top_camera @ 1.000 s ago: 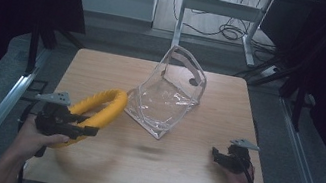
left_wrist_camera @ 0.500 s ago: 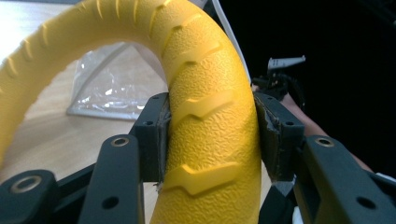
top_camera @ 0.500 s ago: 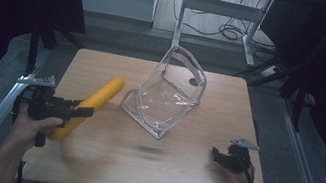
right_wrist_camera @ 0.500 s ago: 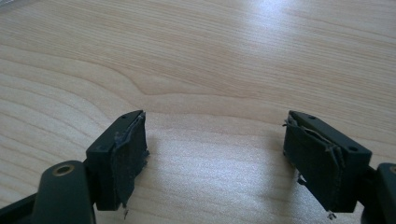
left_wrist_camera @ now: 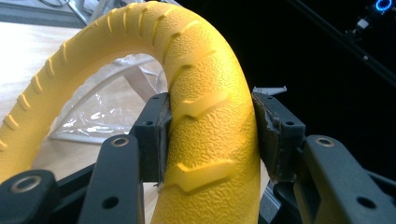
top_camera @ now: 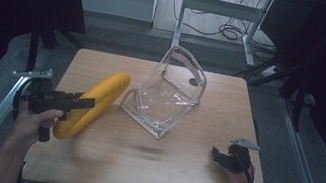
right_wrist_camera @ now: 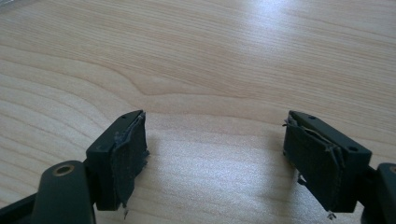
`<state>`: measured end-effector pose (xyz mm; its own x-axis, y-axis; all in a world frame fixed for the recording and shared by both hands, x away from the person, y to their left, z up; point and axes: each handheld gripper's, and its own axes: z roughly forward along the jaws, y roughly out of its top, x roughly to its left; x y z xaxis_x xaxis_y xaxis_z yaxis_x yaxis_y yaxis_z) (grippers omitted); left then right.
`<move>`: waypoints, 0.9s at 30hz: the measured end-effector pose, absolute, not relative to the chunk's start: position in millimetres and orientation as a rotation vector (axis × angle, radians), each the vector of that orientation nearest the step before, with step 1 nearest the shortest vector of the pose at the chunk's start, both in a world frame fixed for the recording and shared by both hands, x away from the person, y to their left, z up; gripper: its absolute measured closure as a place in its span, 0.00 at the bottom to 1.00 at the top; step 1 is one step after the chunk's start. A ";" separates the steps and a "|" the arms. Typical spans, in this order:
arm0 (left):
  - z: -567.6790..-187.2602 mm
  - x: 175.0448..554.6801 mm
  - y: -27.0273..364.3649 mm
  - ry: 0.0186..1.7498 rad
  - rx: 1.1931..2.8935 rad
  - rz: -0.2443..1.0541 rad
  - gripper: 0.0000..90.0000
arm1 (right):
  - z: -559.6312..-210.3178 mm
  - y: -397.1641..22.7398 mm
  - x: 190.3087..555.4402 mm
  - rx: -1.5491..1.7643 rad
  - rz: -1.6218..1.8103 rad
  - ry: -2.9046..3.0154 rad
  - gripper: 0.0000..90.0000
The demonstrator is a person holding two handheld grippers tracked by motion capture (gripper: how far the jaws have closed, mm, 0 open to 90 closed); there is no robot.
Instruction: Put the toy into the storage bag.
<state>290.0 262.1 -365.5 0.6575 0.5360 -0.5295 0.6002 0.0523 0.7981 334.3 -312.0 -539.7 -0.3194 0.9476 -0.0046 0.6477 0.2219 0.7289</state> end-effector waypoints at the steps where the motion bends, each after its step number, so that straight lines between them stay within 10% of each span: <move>1: -363.5 290.1 263.3 0.966 1.583 -0.050 0.56 | -539.6 -311.9 334.3 1.470 0.884 2.048 0.24; 27: -347.8 299.7 259.1 0.992 1.336 -0.016 0.56 | -539.7 -312.0 335.0 1.478 0.882 2.040 0.24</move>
